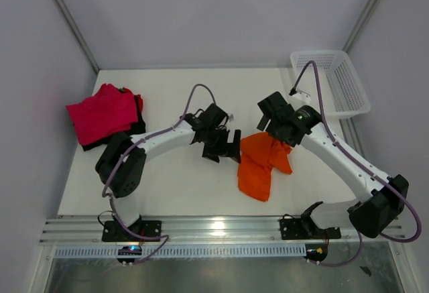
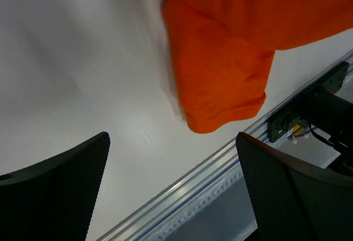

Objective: Fold and stack the t-shirts
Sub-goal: Move the tshirt to the center of the board

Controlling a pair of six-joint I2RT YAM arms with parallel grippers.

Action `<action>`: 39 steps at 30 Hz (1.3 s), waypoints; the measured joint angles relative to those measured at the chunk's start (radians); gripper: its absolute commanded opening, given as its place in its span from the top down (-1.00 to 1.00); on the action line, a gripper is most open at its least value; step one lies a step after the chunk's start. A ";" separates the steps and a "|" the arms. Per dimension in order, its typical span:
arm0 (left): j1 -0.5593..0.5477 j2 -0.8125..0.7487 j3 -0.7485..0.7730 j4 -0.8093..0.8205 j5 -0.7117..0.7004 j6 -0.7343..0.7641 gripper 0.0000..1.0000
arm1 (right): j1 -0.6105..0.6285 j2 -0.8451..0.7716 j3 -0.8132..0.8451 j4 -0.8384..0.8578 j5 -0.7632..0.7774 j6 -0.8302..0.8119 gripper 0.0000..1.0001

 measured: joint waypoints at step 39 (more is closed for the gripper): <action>-0.117 0.351 0.206 0.006 0.073 -0.119 0.85 | 0.000 -0.040 -0.048 -0.020 -0.042 0.069 -0.65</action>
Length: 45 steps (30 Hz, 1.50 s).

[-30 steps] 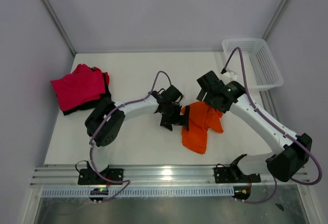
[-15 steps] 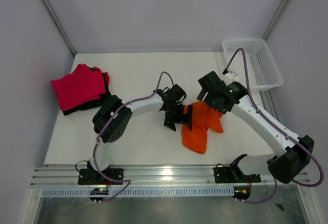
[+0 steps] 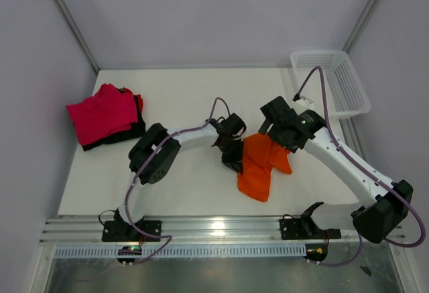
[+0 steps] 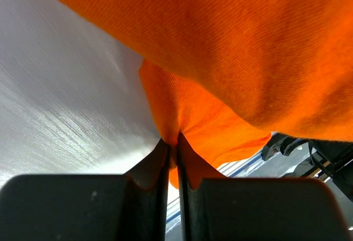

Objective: Fold and stack the t-shirts
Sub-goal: Move the tshirt to the center of the board, then flatten out the tshirt

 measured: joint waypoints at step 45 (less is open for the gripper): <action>0.071 -0.433 0.645 -0.571 -1.014 0.154 1.00 | 0.000 0.164 -0.047 0.119 -0.109 -0.096 -0.65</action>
